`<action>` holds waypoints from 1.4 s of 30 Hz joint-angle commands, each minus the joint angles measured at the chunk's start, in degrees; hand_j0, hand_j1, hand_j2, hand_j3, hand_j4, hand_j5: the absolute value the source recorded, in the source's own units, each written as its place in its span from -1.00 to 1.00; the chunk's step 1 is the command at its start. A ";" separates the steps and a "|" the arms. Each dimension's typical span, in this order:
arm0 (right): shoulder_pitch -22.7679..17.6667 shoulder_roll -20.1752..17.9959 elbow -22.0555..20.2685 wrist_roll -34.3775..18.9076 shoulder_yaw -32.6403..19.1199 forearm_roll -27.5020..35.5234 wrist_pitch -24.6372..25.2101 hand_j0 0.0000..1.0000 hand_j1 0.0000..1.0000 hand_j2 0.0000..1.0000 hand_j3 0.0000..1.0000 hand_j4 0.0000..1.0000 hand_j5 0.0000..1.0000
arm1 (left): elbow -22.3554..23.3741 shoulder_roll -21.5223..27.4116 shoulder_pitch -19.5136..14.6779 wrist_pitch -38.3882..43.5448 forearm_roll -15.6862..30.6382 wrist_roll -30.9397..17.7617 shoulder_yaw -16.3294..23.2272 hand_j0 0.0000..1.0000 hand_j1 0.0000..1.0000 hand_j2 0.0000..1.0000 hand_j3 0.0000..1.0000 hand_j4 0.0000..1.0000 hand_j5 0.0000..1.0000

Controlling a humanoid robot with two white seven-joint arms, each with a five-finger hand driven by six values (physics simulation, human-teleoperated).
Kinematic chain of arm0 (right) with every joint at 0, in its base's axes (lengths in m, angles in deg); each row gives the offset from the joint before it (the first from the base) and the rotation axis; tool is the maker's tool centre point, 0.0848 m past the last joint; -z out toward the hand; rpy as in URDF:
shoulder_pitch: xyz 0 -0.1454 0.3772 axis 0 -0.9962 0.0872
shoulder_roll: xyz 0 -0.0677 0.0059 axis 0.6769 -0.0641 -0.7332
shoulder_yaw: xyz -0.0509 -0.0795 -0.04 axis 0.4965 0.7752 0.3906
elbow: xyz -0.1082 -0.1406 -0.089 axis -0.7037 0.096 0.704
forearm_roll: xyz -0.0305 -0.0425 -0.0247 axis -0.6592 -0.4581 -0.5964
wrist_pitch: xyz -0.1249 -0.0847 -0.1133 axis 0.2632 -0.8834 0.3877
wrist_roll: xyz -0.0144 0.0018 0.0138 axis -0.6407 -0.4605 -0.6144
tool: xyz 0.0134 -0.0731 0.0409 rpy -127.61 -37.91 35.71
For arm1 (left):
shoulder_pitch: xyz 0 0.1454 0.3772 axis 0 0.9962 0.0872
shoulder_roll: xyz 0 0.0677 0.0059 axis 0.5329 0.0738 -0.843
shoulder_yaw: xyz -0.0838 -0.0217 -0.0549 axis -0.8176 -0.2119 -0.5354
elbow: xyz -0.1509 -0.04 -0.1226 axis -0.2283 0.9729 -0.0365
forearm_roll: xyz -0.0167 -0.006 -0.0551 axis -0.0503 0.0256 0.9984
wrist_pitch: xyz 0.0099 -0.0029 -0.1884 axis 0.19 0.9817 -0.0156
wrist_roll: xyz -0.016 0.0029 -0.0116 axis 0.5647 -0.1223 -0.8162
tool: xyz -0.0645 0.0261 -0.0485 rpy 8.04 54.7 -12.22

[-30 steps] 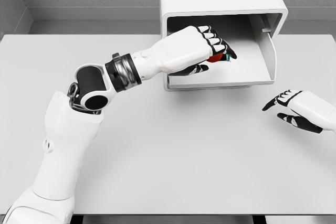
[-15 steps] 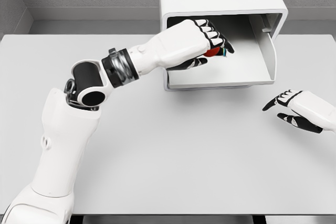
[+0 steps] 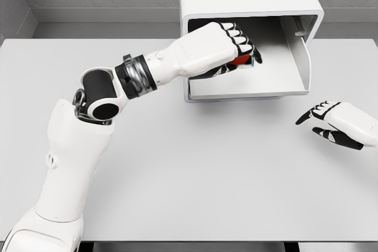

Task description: Slide open multi-storey tabletop storage cabinets and put open load switch and slide close multi-storey tabletop storage cabinets

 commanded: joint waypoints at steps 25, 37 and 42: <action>0.09 -0.17 -1.39 -0.03 0.01 0.67 0.07 0.17 0.17 0.17 0.17 0.17 0.17 | -8.12 1.22 1.49 0.22 15.33 0.03 -7.55 1.00 1.00 1.00 1.00 1.00 1.00; 0.53 0.10 -1.56 -0.03 0.28 0.67 0.07 0.17 0.17 0.17 0.17 0.17 0.17 | -3.29 17.48 25.66 0.22 27.99 0.03 -34.18 1.00 1.00 1.00 1.00 1.00 1.00; 1.05 0.36 -1.39 -0.03 0.63 0.67 0.07 0.17 0.17 0.17 0.17 0.17 0.17 | 9.81 18.27 26.46 0.22 27.82 0.03 -32.87 1.00 1.00 1.00 1.00 1.00 1.00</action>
